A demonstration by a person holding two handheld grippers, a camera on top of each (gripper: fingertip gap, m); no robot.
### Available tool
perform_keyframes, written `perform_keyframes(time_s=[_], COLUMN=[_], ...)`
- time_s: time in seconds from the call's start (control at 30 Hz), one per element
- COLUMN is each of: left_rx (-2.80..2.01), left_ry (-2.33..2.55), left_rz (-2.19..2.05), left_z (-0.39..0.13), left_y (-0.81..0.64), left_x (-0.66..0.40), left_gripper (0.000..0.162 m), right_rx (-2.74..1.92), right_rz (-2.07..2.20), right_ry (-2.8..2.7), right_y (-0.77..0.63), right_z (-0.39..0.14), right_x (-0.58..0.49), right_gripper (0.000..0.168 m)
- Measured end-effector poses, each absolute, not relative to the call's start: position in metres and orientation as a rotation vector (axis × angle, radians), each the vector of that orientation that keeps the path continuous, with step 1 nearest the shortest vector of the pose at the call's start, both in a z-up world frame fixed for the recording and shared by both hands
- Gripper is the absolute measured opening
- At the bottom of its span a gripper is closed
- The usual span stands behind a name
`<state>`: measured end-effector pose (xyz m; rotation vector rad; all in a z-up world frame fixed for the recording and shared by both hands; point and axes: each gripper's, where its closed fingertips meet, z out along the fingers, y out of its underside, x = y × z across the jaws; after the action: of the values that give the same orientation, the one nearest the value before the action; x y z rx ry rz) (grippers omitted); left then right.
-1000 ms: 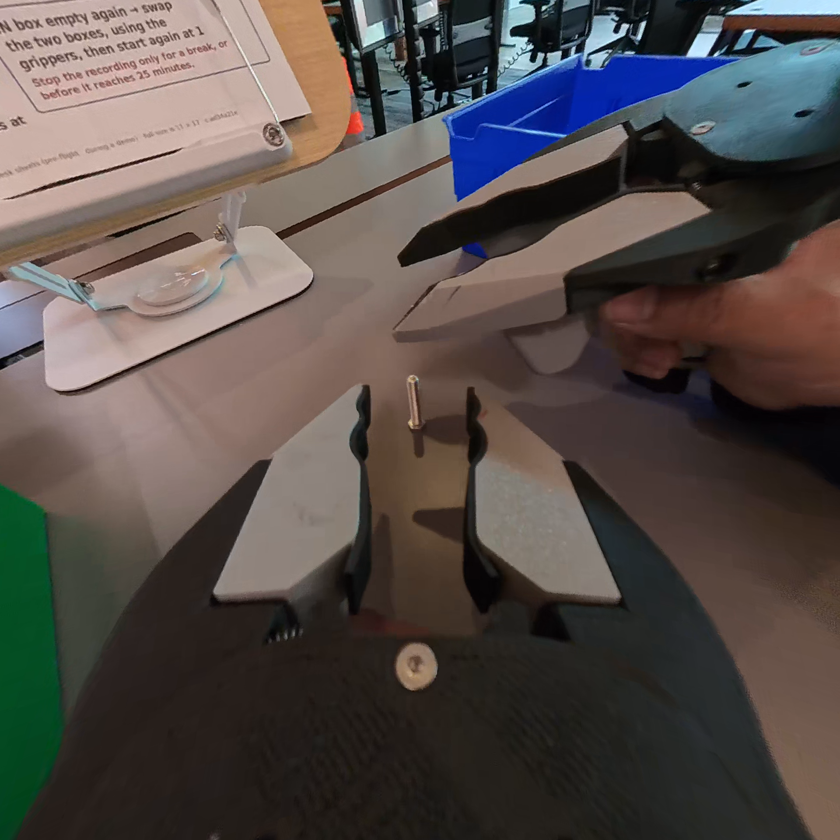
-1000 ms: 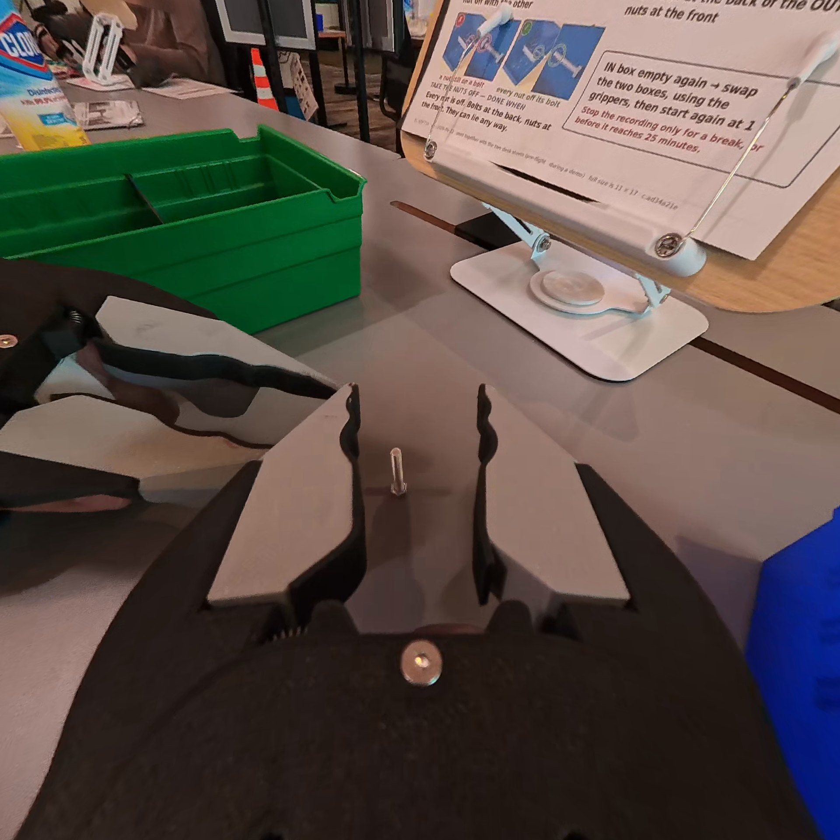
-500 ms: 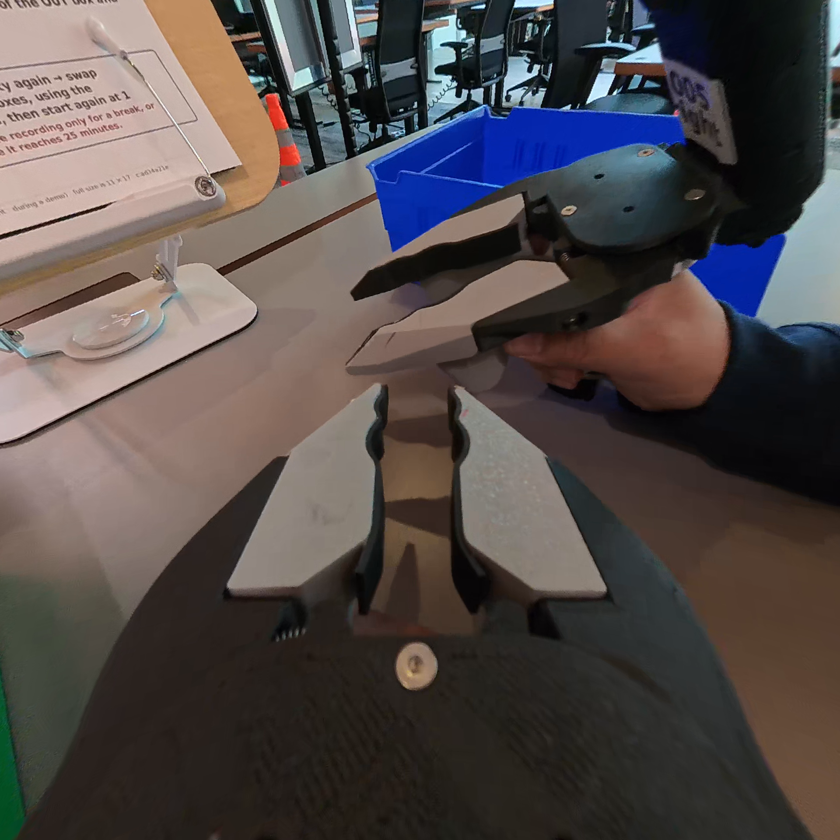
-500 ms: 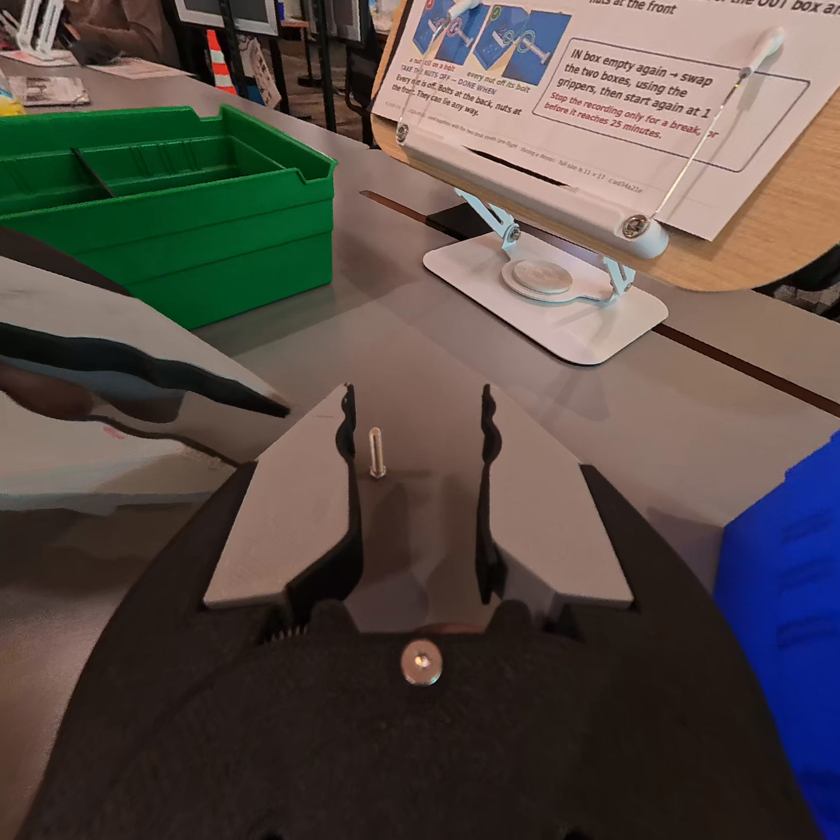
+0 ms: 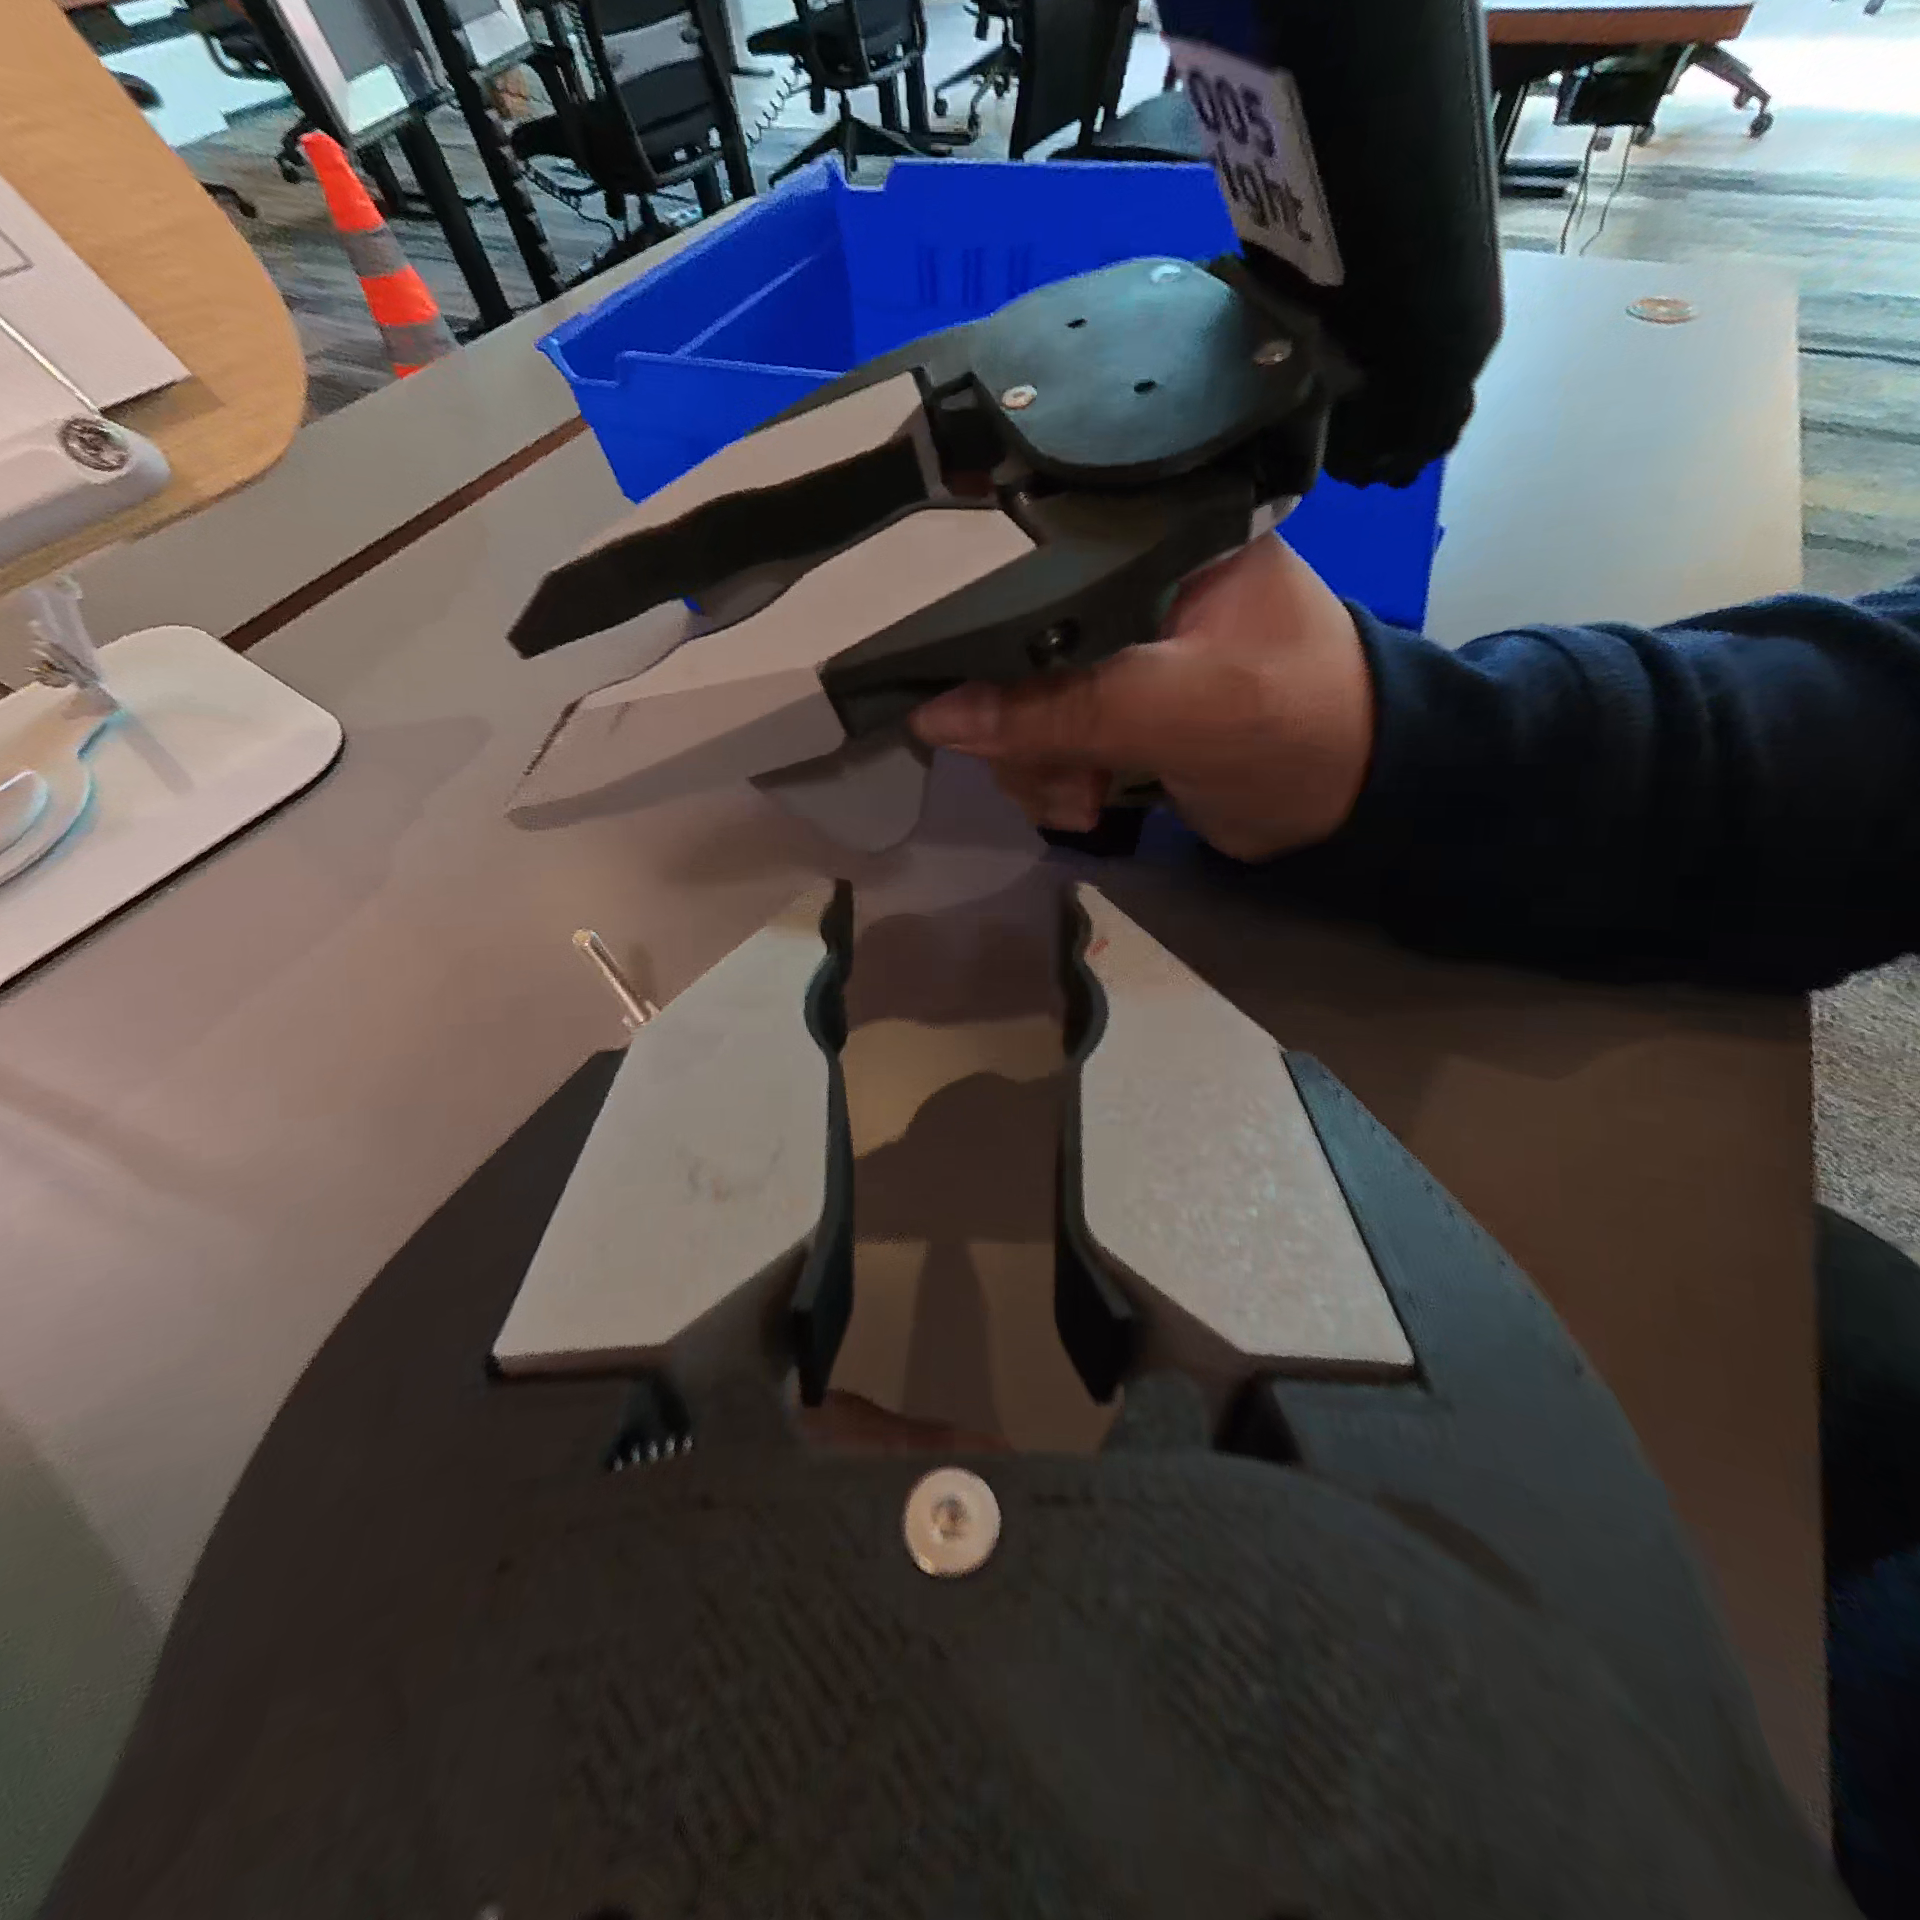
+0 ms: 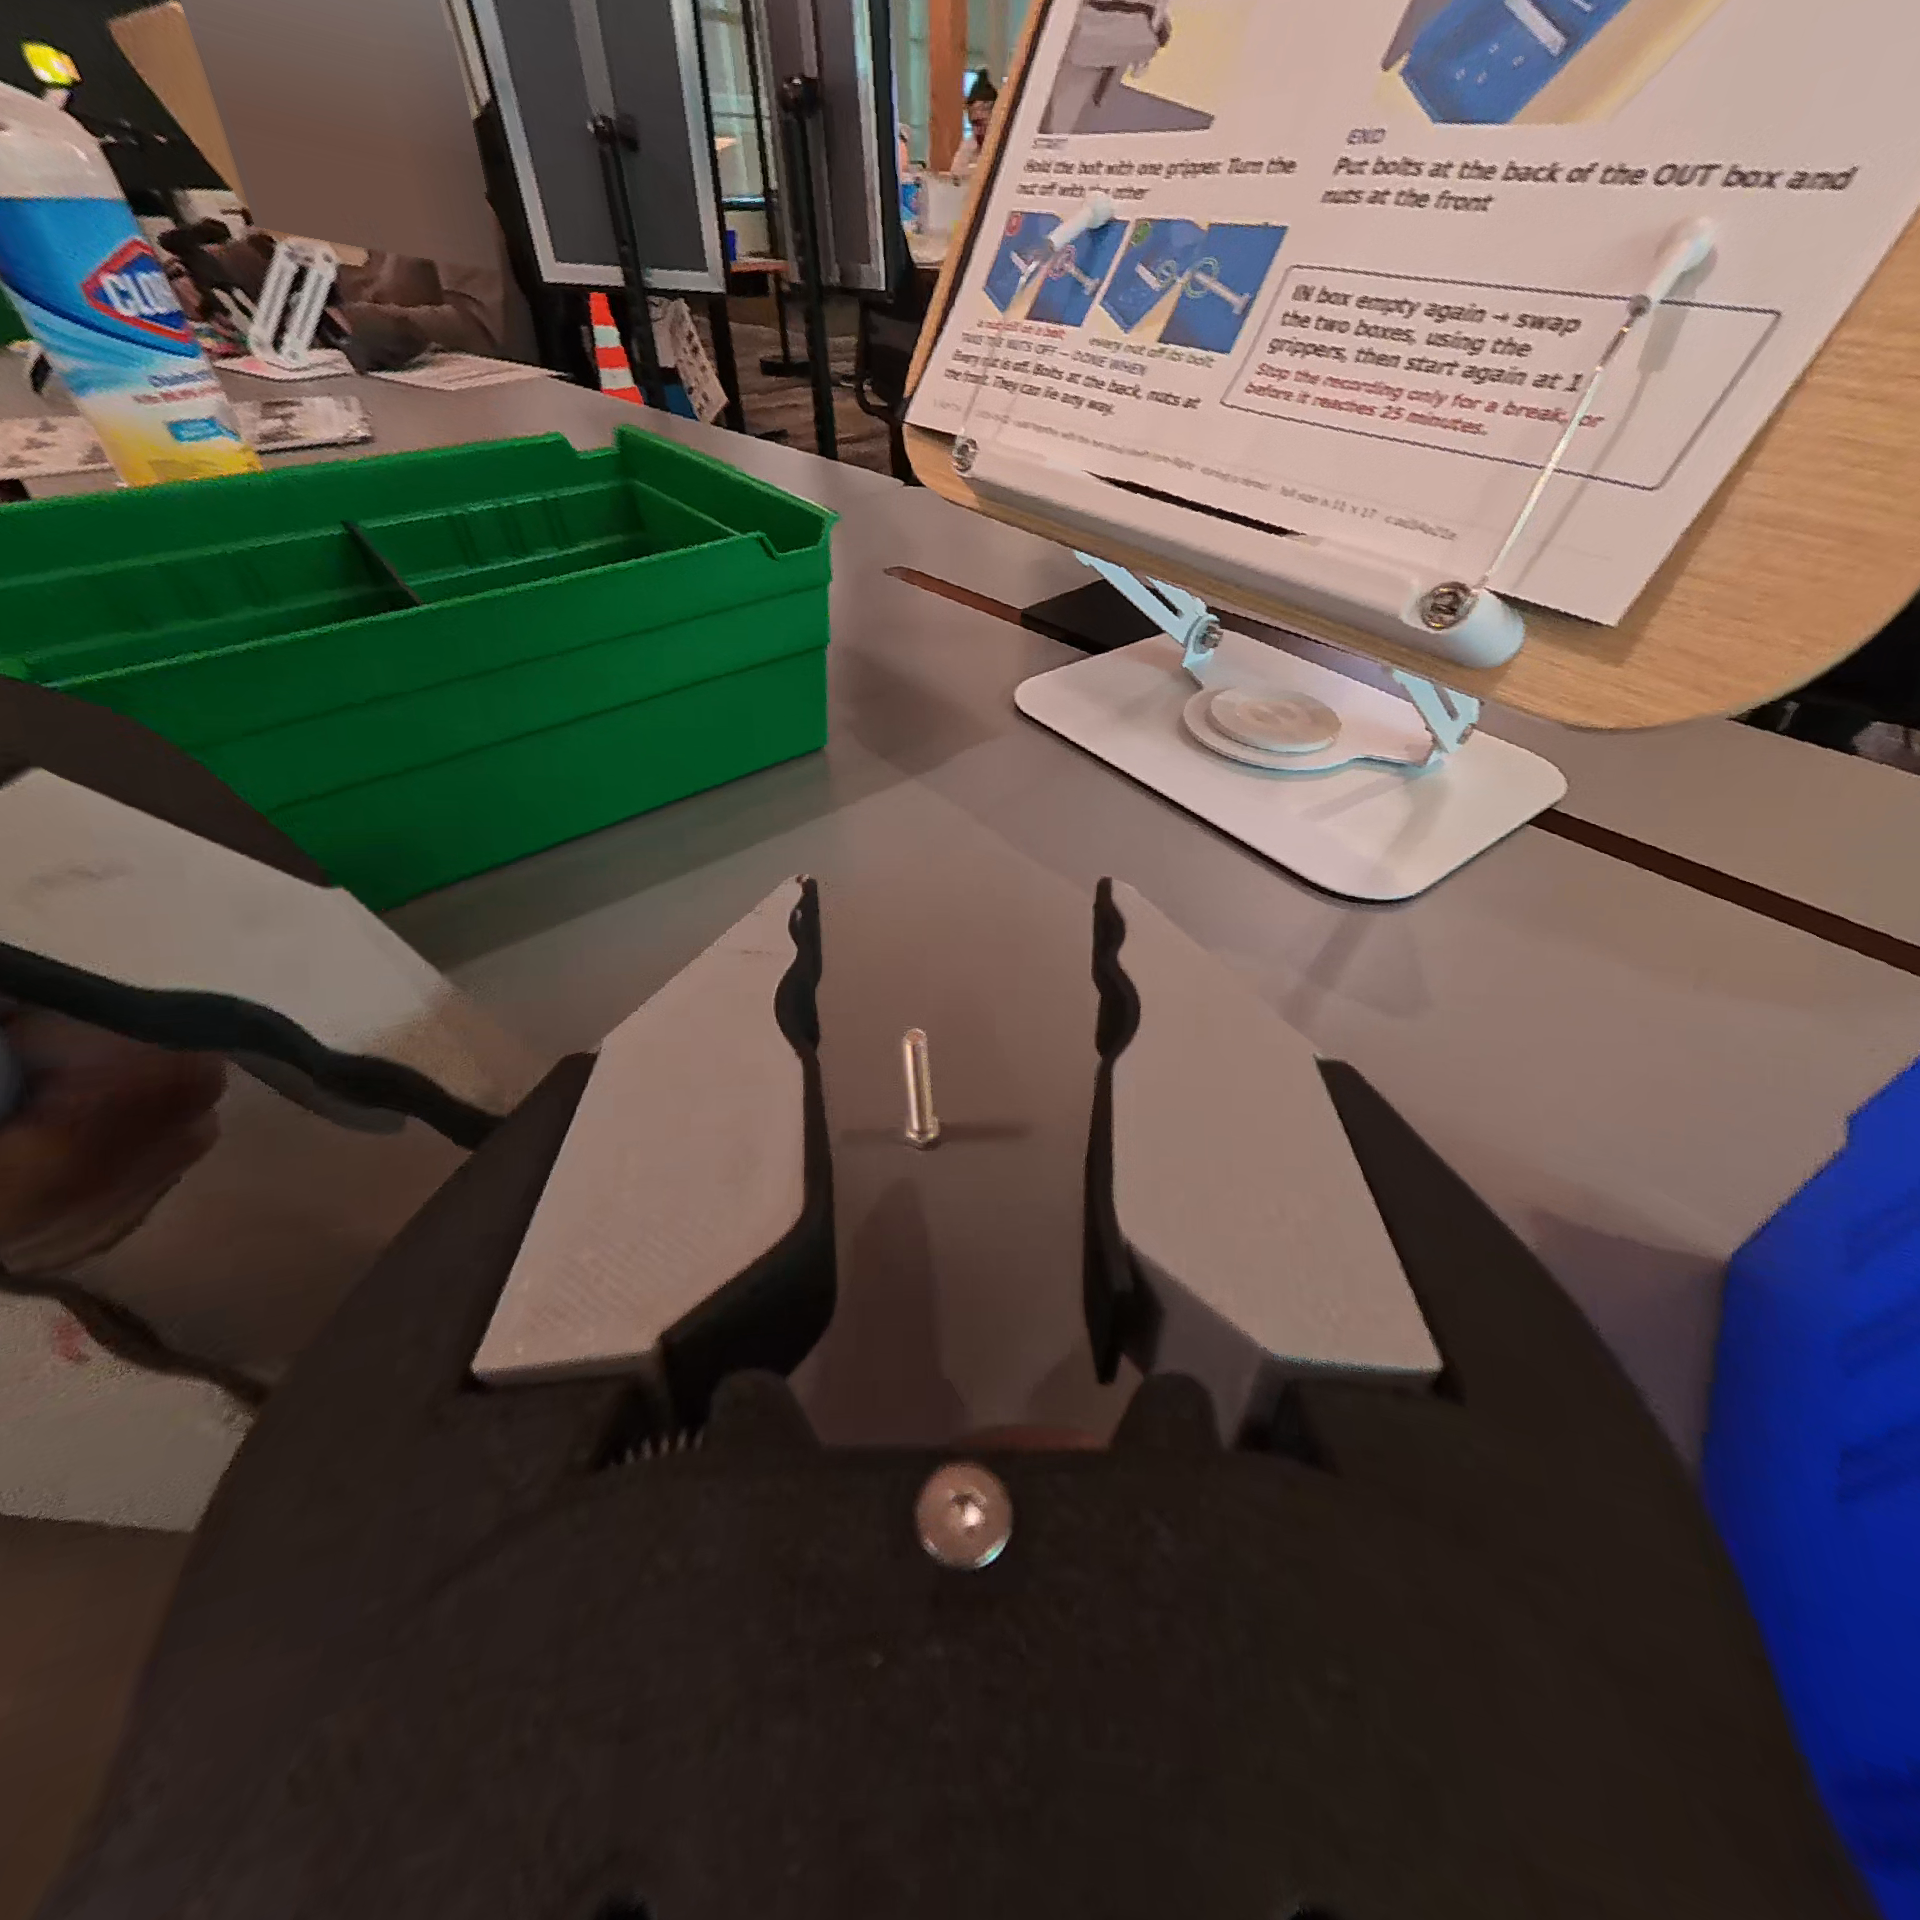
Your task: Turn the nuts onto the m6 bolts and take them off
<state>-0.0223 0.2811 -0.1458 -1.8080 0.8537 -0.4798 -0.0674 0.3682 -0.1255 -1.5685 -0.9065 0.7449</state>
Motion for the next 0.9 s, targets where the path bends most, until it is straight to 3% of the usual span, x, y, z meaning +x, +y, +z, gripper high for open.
perform_keyframes(time_s=[0.03,0.37,0.6,0.8,0.9], left_rx=[-1.814,-1.737,-1.999,-2.302,-2.415], left_ry=[0.87,0.894,0.984,1.199,1.292], left_rz=[-0.481,-0.735,-0.169,-0.05,0.152], left_z=[-0.149,-0.116,-0.099,-0.173,-0.212], left_y=[0.28,0.198,0.148,0.146,0.155], left_x=[-0.021,-0.043,-0.222,-0.303,-0.337], left_gripper=[0.038,0.047,0.05,0.046,0.034], right_rx=[-1.56,-1.436,-1.414,-1.418,-1.412], right_rz=[0.756,0.809,0.817,0.797,0.772], right_ry=[-0.92,-0.957,-1.033,-1.077,-1.085], right_y=[0.365,0.332,0.314,0.308,0.308], right_z=[-0.124,-0.096,-0.101,-0.109,-0.11], right_x=[-0.069,-0.069,-0.076,-0.083,-0.084], right_gripper=[0.05,0.049,0.048,0.047,0.046])
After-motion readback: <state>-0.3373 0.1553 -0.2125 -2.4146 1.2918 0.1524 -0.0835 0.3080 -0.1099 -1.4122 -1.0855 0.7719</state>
